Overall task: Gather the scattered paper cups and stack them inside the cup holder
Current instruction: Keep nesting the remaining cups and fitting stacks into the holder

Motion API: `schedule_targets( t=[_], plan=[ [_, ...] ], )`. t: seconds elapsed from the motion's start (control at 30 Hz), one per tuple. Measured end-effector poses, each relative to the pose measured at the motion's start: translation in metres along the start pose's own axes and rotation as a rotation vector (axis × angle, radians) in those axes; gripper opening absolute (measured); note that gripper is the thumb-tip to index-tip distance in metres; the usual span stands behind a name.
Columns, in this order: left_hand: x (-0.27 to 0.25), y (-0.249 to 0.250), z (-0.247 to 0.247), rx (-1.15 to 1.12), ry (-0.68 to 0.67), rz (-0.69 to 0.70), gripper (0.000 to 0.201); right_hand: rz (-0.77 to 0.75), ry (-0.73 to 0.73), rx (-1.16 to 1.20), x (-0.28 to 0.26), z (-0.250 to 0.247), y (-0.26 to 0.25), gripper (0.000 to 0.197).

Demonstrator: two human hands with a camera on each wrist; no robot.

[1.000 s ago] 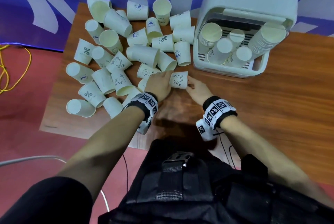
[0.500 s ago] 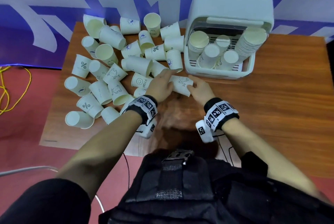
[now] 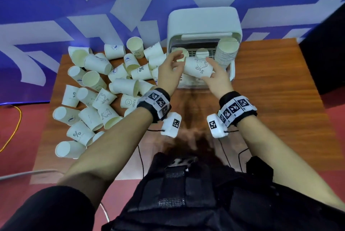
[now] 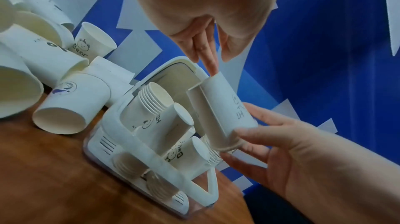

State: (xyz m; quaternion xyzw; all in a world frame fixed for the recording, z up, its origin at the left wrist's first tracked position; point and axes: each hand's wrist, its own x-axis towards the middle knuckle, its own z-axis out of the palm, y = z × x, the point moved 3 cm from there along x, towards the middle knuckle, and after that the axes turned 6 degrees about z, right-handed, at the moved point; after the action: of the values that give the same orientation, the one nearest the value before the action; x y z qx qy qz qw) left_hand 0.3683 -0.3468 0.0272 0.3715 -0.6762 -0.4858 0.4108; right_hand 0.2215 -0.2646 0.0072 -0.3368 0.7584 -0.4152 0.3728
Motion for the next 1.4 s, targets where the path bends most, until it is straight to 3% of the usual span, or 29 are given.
schedule_targets(
  t=[0.1,0.33,0.43,0.63,0.97,1.4],
  plan=[
    [0.010,-0.003,0.013,-0.007,0.005,-0.049,0.035,0.034,-0.007,0.132,0.004,-0.015,0.000,0.060],
    [0.014,-0.021,0.037,0.028,-0.272,-0.192,0.072,0.037,-0.060,0.260,0.011,-0.038,-0.002,0.059],
    [0.018,-0.022,0.044,0.022,-0.264,-0.210,0.068,0.044,-0.082,0.260,0.017,-0.043,-0.001,0.059],
    [0.030,-0.013,0.055,0.104,-0.182,-0.069,0.056,0.028,-0.049,0.194,0.034,-0.052,0.004,0.059],
    [0.036,-0.023,0.064,0.625,-0.140,0.339,0.049,0.039,-0.091,0.071,0.062,-0.047,0.016,0.053],
    [0.049,-0.050,0.073,0.758,-0.096,0.427,0.044,0.022,-0.214,-0.174,0.083,-0.031,0.023,0.066]
  ],
)
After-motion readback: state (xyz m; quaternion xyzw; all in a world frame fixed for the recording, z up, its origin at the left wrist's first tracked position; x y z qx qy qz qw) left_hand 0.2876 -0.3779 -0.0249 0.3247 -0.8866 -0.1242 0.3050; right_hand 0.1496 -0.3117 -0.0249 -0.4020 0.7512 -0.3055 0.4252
